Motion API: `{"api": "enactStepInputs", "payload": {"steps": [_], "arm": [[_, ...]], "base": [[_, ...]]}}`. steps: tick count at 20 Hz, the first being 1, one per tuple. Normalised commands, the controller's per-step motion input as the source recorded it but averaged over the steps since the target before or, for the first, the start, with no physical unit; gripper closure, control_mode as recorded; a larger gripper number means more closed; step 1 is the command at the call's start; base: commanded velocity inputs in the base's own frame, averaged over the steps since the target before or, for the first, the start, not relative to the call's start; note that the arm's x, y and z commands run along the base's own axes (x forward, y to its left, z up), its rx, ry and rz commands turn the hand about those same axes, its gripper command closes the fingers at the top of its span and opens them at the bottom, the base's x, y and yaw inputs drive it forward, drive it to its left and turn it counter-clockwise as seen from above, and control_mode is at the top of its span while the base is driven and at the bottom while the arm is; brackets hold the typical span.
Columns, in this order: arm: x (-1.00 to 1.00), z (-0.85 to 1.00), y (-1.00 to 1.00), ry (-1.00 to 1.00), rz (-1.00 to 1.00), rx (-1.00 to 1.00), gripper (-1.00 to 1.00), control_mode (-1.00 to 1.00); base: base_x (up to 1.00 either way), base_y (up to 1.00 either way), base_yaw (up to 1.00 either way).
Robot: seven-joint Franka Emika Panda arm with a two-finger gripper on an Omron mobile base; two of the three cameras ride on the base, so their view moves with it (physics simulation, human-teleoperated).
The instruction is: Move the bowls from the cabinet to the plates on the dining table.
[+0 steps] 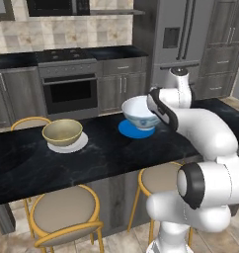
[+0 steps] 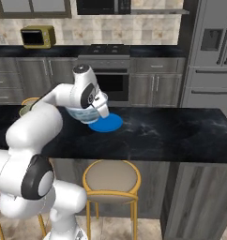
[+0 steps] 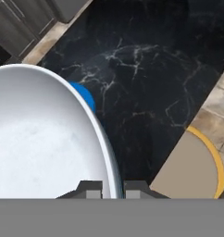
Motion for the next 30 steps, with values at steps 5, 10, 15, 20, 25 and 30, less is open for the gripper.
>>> {"api": "enactStepInputs", "payload": {"steps": [5, 10, 15, 20, 25, 30], "arm": [[0.49, -0.19, 0.00, 0.04, 0.05, 0.00, 1.00, -1.00], [0.46, -0.21, -0.01, 0.03, 0.04, 0.00, 1.00, -1.00], [0.43, -0.19, -0.02, 0.04, 0.04, 0.00, 1.00, -1.00], [0.40, -0.15, -0.04, 0.03, 0.02, 0.03, 1.00, -1.00], [0.37, -0.22, -0.01, 0.01, 0.00, 0.05, 1.00, -1.00], [0.34, -0.26, 0.00, 0.00, 0.00, 0.04, 1.00, -1.00]], "base": [[0.00, 0.00, 0.00], [0.00, 0.00, 0.00], [0.00, 0.00, 0.00], [0.00, 0.00, 0.00], [0.00, 0.00, 0.00], [0.00, 0.00, 0.00]]}}
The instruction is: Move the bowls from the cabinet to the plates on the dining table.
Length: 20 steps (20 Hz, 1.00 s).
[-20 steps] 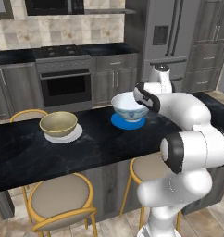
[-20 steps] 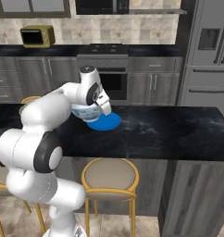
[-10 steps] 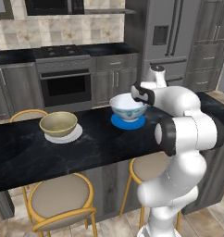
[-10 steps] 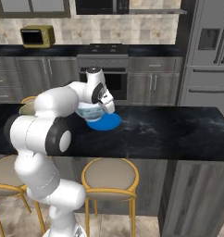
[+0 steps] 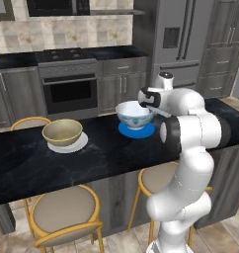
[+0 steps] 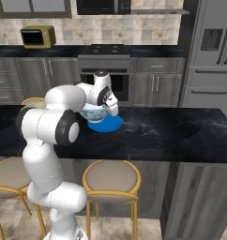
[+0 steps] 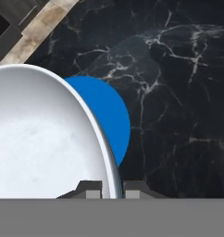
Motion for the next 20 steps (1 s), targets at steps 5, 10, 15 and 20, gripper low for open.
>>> {"api": "enactStepInputs", "payload": {"steps": [5, 10, 15, 20], "arm": [[0.30, -0.22, -0.05, 0.00, 0.02, 0.03, 1.00, -1.00], [0.28, -0.19, -0.08, -0.02, 0.02, 0.02, 1.00, -1.00], [0.30, -0.19, -0.07, -0.02, 0.03, 0.02, 1.00, -1.00], [0.29, -0.19, -0.06, -0.02, 0.03, 0.02, 1.00, -1.00]], "base": [[0.00, 0.00, 0.00], [0.00, 0.00, 0.00], [0.00, 0.00, 0.00], [0.00, 0.00, 0.00]]}}
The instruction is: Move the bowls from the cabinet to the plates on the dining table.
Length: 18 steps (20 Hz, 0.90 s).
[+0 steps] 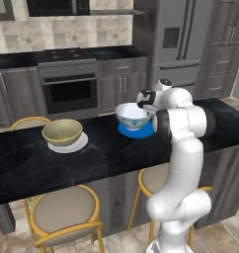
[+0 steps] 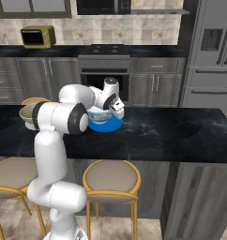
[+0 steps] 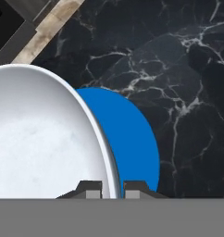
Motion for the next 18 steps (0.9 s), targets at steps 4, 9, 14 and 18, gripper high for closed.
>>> {"api": "enactStepInputs", "payload": {"steps": [4, 9, 14, 18], "arm": [[0.30, -0.19, -0.08, 0.00, 0.03, 0.01, 1.00, -1.00], [0.28, -0.13, -0.06, 0.00, 0.03, 0.00, 1.00, -1.00], [0.31, -0.12, -0.06, 0.01, 0.03, 0.00, 1.00, -1.00], [0.32, -0.12, -0.07, 0.01, 0.03, 0.00, 1.00, -1.00]], "base": [[0.00, 0.00, 0.00], [0.00, 0.00, 0.00], [0.00, 0.00, 0.00], [0.00, 0.00, 0.00]]}}
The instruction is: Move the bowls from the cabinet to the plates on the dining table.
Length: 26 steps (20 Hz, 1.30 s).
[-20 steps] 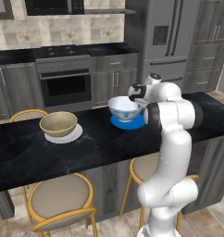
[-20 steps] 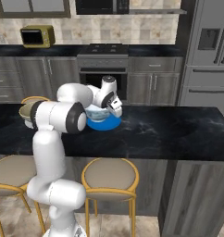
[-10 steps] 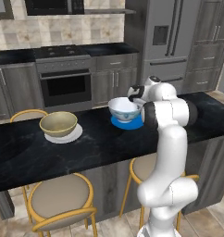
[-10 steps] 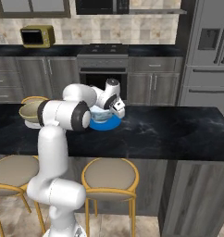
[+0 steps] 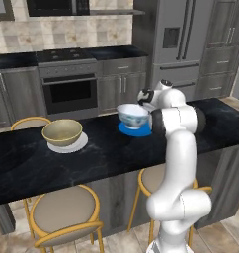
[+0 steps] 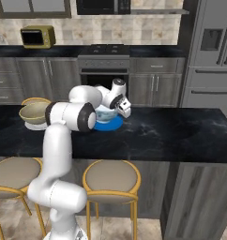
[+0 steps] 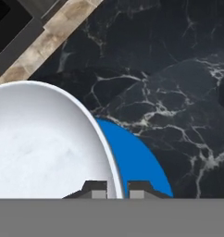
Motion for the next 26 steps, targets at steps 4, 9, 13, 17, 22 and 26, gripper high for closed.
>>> {"api": "enactStepInputs", "payload": {"steps": [4, 9, 13, 17, 22, 26], "arm": [[0.11, -0.04, -0.03, 0.00, 0.04, 0.00, -1.00, -1.00], [-0.05, 0.03, -0.01, -0.01, 0.05, 0.00, -1.00, -1.00], [-0.06, 0.09, -0.03, -0.02, 0.06, 0.00, -1.00, -1.00], [-0.08, 0.30, -0.15, -0.04, 0.05, 0.00, -1.00, -1.00], [-0.05, 0.46, -0.17, -0.02, 0.04, 0.00, -1.00, -1.00], [-0.15, 0.52, -0.11, -0.04, 0.04, 0.00, -1.00, -1.00]], "base": [[0.00, 0.00, 0.00], [0.00, 0.00, 0.00], [0.00, 0.00, 0.00], [0.00, 0.00, 0.00], [0.00, 0.00, 0.00], [0.00, 0.00, 0.00]]}}
